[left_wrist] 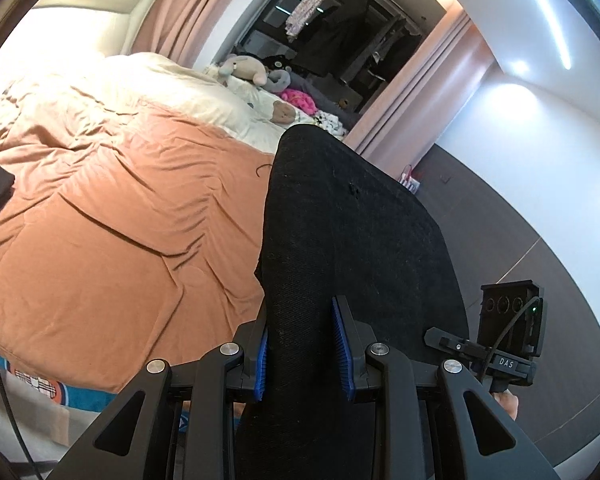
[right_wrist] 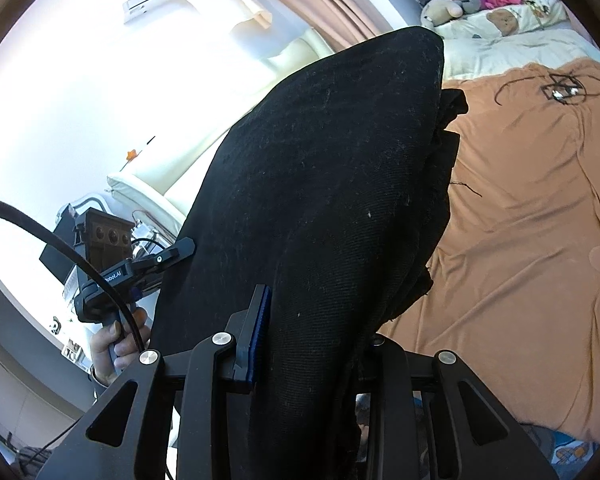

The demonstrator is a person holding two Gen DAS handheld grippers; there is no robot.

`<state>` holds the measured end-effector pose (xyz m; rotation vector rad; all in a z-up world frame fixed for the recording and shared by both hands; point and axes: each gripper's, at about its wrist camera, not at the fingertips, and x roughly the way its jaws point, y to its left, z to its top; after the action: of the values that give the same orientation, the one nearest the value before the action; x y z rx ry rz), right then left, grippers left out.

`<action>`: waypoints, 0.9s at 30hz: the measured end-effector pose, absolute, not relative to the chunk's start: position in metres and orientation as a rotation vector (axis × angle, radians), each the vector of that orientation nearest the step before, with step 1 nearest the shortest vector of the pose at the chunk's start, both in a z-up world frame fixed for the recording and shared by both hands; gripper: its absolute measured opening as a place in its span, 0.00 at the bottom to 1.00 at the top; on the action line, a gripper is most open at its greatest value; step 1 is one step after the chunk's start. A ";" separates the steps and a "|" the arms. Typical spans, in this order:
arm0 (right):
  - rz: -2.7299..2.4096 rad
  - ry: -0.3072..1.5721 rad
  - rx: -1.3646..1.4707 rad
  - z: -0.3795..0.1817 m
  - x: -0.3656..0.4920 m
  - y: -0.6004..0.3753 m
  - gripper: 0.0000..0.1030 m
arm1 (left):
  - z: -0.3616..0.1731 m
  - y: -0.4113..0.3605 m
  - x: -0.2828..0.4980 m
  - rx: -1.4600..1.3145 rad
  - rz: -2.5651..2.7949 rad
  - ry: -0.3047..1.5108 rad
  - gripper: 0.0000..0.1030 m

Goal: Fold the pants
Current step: 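Lift the folded pants off the duvet with both tools and carry them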

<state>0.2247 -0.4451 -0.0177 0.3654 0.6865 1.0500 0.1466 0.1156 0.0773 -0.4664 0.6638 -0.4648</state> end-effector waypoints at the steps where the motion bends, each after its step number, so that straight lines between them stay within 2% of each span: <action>1: 1.050 0.686 0.363 -0.018 0.226 -0.443 0.26 | 0.076 0.118 0.148 -0.468 -0.463 0.663 0.28; 13: 1.090 0.711 0.323 -0.010 0.250 -0.414 0.26 | 0.078 0.153 0.147 -0.495 -0.421 0.635 0.28; 27: 1.193 0.723 0.268 -0.016 0.294 -0.320 0.26 | 0.057 0.253 0.168 -0.546 -0.351 0.634 0.28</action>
<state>0.2940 -0.3201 -0.0162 0.2678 0.7227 1.1932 0.1684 0.2532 0.0571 -0.5456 0.6339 -0.3513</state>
